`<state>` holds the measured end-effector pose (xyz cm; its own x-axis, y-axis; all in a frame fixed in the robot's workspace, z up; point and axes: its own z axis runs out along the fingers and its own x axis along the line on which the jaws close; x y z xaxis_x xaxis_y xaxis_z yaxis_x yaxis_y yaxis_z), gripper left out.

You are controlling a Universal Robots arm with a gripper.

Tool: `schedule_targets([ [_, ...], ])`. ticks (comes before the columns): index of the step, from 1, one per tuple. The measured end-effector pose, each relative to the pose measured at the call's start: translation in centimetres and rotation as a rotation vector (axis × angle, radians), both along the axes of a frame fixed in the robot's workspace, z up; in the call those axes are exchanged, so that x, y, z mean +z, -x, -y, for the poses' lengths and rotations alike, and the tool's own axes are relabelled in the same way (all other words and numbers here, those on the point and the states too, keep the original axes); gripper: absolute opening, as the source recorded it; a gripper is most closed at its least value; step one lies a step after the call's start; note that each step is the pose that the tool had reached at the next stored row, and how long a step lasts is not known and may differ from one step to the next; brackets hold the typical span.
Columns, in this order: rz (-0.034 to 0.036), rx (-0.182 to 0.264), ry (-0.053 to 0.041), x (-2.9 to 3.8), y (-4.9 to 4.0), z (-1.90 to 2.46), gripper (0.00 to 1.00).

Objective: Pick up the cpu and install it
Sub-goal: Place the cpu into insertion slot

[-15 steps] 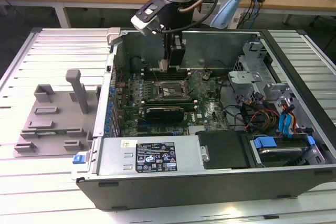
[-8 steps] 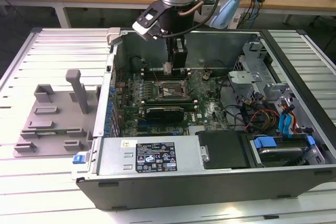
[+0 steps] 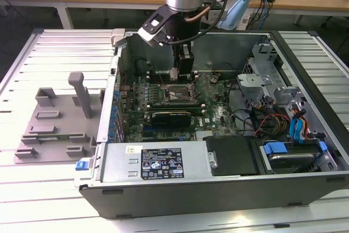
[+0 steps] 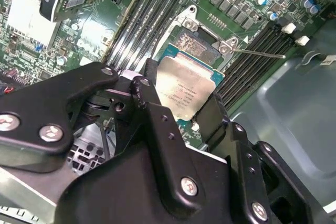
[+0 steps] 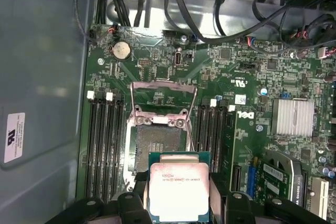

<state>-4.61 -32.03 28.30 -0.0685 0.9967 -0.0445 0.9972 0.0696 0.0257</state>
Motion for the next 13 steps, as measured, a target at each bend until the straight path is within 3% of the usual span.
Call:
schedule_targets([
  [7, 0.0000, -0.004, 0.0000, -1.28, 0.00, 0.00, 0.55],
  [13, 0.0001, -0.009, -0.0001, -1.79, -0.10, -0.14, 0.55],
])
